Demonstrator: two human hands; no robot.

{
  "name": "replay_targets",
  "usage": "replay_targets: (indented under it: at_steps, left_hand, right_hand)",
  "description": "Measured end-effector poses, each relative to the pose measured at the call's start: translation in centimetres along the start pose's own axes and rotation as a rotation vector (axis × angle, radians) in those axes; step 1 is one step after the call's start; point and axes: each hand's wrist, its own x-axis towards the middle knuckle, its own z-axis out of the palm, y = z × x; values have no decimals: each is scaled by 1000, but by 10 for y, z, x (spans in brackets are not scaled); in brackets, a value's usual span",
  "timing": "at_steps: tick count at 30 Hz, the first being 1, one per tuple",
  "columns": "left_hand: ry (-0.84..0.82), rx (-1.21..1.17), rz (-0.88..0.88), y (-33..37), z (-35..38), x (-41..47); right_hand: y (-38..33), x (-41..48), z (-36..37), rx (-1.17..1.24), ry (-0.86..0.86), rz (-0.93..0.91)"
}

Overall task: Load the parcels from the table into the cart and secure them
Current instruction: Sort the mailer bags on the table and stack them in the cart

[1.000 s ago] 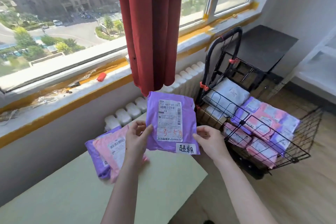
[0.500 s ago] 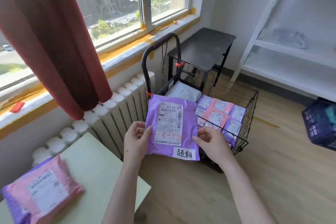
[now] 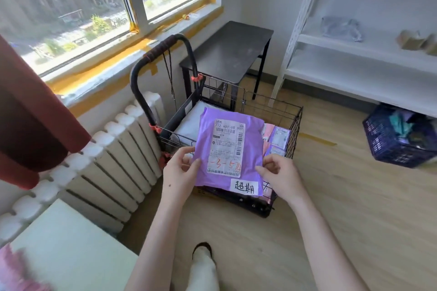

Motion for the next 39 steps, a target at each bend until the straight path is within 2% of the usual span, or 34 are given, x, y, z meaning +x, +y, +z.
replay_targets:
  at_steps: [6,18,23,27,33,39]
  left_hand:
    - [-100,109,-12,-7,29,57]
    - [-226,234,36,-11,53,231]
    - [-311,440,68,-25,71,286]
    - [-400,545,73,-43,98,320]
    - [-485,575,-11,-71,151,348]
    - [-557,700,39,-119,218,374]
  right_hand:
    - [6,52,-3,-90,52,57]
    - [-17,198,29,-115,92,155]
    - [-9,245,45,-100,94,231]
    - [11,275,51,-148,72,285]
    - [54,319,51,-219,31,388]
    - [117,365,60,-279,0,466]
